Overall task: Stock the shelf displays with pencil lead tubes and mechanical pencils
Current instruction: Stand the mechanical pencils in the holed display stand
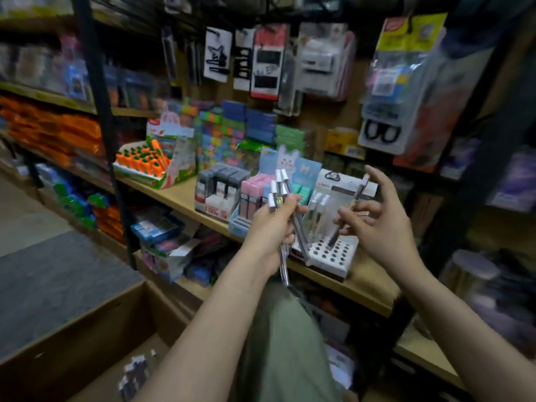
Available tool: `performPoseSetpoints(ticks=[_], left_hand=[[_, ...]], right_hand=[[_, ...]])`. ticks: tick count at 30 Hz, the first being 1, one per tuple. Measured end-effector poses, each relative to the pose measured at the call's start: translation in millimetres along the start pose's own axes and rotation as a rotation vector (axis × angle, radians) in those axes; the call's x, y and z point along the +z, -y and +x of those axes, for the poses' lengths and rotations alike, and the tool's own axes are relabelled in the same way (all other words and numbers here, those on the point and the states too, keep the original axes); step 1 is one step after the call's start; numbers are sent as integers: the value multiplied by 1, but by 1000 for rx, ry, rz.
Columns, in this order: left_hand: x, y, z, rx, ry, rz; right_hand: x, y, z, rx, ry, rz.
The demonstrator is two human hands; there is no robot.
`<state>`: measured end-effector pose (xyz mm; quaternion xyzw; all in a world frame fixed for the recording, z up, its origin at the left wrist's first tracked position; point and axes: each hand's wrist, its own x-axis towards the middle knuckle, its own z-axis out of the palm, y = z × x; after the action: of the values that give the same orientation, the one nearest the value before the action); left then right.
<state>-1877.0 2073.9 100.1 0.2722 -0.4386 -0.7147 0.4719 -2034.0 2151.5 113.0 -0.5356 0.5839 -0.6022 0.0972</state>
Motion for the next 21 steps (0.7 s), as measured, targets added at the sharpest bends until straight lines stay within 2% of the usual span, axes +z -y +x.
performPoseSetpoints(ticks=[4, 6, 10, 14, 21], left_hand=[[26, 22, 9, -61, -129, -29], [27, 37, 12, -84, -185, -27], [12, 61, 13, -78, -132, -18], [-6, 60, 23, -79, -127, -16], [-15, 63, 32, -186, -116, -127]], right_hand=[[-12, -24, 14, -77, -92, -242], [-8, -34, 22, -117, -105, -281], [-1, -52, 38, -182, -107, -280], [11, -64, 53, -164, -92, -284], [24, -76, 55, -177, -111, -357]])
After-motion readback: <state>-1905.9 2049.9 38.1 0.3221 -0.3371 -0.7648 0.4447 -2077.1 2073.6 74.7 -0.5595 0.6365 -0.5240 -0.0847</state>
